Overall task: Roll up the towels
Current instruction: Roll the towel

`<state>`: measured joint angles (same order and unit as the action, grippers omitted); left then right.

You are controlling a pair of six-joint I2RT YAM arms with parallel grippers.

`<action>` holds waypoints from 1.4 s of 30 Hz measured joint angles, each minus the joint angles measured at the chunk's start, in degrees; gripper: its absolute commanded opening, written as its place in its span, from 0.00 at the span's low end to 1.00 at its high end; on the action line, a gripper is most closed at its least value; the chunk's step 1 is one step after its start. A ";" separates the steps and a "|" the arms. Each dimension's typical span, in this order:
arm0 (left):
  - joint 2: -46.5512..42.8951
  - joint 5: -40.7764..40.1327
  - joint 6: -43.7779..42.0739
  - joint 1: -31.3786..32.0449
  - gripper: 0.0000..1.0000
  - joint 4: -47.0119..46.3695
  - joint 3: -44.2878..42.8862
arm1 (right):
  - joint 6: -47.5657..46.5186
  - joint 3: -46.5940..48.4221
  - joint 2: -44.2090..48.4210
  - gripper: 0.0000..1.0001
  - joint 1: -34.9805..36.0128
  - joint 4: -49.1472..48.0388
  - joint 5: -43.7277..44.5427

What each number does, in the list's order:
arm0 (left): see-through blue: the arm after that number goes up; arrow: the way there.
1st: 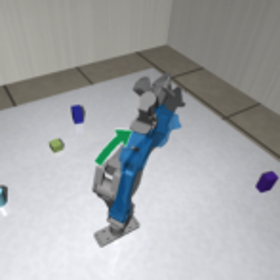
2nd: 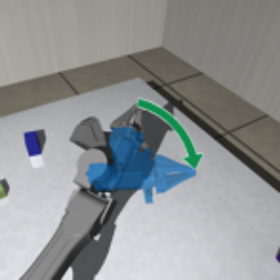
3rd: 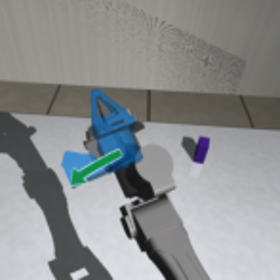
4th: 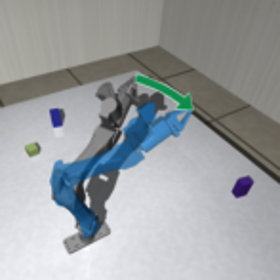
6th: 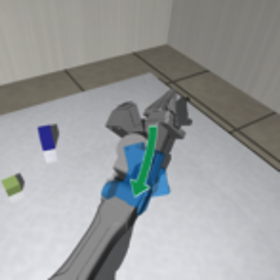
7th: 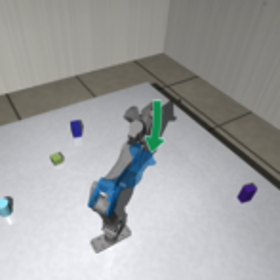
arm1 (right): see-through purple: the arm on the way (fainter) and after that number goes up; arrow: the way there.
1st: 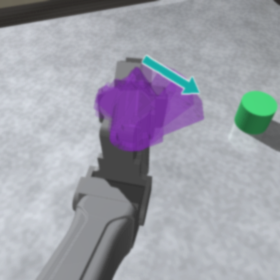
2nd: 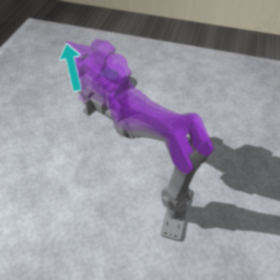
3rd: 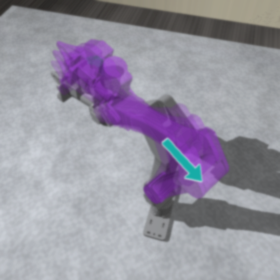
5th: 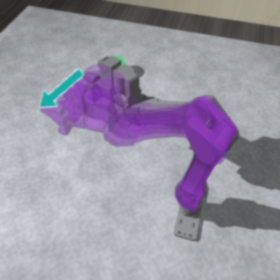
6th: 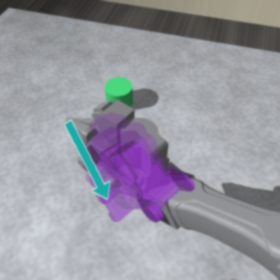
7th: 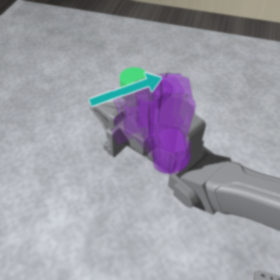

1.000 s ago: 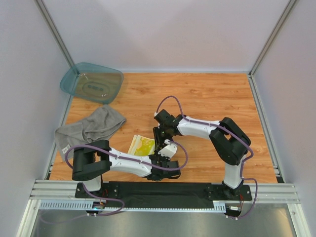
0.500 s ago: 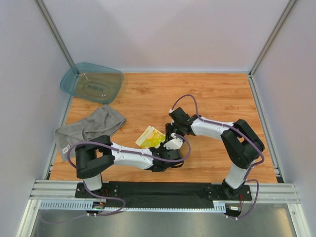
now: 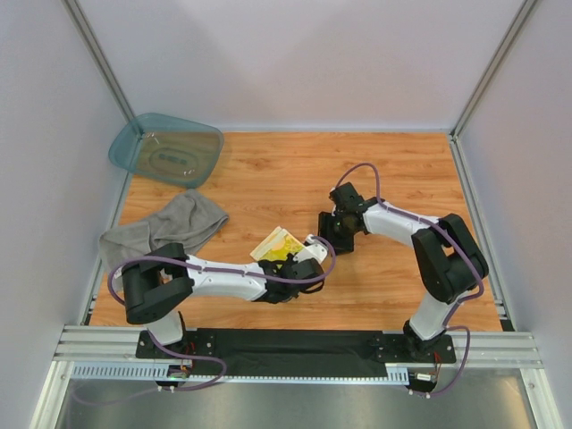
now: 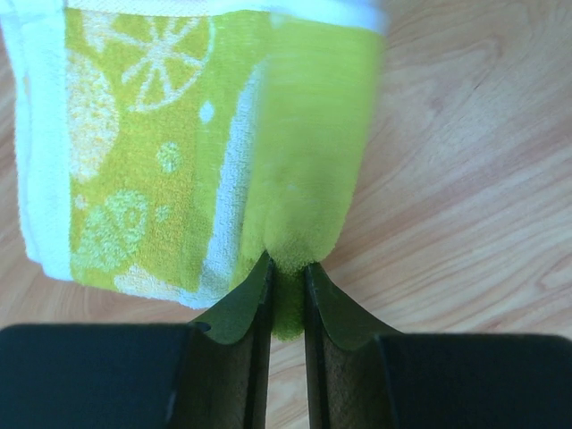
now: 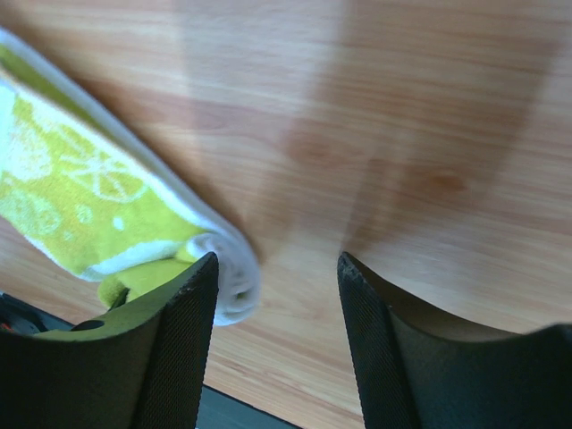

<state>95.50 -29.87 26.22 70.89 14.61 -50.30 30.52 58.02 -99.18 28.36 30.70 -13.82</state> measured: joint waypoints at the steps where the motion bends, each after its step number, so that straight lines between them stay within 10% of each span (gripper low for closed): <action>1: -1.05 1.77 0.02 -0.90 0.22 -0.24 0.68 | -0.52 0.00 0.26 0.60 -1.01 0.50 0.59; 21: -11.32 43.01 8.74 -24.00 0.15 -7.08 10.38 | -4.94 -8.28 8.13 0.68 -9.81 0.74 -3.15; 42: -12.74 61.29 24.06 -35.80 0.01 -21.86 21.49 | 7.76 -23.47 15.13 0.69 -2.82 -33.55 -24.41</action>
<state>82.76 31.42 50.28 35.09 -7.25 -28.82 38.28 34.54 -84.05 25.54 -2.85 -38.24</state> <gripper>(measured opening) 0.203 0.688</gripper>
